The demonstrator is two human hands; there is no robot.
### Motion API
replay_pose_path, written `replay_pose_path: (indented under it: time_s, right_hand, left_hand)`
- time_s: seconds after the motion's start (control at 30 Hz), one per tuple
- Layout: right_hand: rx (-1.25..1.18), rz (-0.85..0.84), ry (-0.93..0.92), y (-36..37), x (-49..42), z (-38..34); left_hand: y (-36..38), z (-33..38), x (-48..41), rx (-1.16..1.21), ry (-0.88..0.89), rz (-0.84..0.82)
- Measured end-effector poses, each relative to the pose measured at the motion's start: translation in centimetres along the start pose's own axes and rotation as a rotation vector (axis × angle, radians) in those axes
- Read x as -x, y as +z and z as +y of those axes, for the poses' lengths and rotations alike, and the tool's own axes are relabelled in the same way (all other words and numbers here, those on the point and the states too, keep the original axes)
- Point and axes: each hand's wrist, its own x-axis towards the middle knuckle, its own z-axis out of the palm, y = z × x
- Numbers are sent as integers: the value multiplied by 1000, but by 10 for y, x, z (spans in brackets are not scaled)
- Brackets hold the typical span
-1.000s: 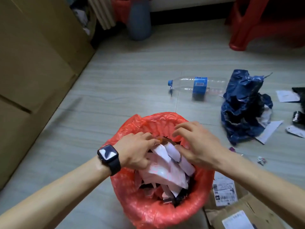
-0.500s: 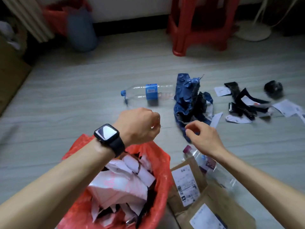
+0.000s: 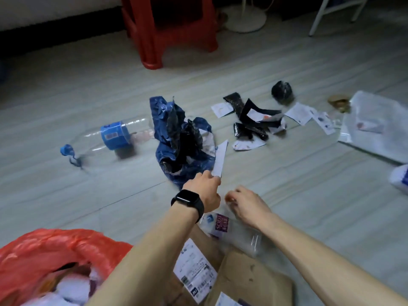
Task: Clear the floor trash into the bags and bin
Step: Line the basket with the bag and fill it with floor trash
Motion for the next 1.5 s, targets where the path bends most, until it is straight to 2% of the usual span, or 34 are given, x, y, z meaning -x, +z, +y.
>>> replay_pose_path:
  time_s: [0.17,0.3,0.47,0.57,0.67,0.73,0.87,1.0,1.27,1.37,1.5]
  right_hand:
    - [-65,228,74,0,-10,51]
    - [-76,328,177,-18,-35,74]
    - [63,429,162,-36,-81,79]
    - [108,317,100,-42,-106,74]
    - [156,214,102,-46,-115,66]
    - [166,249,93,-43,-108,58]
    - [161,287,31,-27,-77,53]
    - [65,339,27,-12,-53,50]
    - [57,415,41,11,-24,45]
    - [61,390,67,11,-25,44]
    - [30,294,180,0,-31,39]
  left_hand:
    - [16,16,-46,-41,9,-46]
    - [21,15,-60,-128,-64,-33]
    - [32,7,-49,-284,49,-21]
    - [37,-2,-35,-192,27,-45]
    - [40,-6,-34,-146,-23,6]
    - [41,-8,-39,-143,-59,56]
    - [46,-15,-47,-92,-98,37]
    - [44,-13,-43,-251,-55,100]
    - [40,-5,-36,-355,29,84]
    - [31,-15,-27,-275,21,108]
    - [7,-31,-4,-56,-44,202]
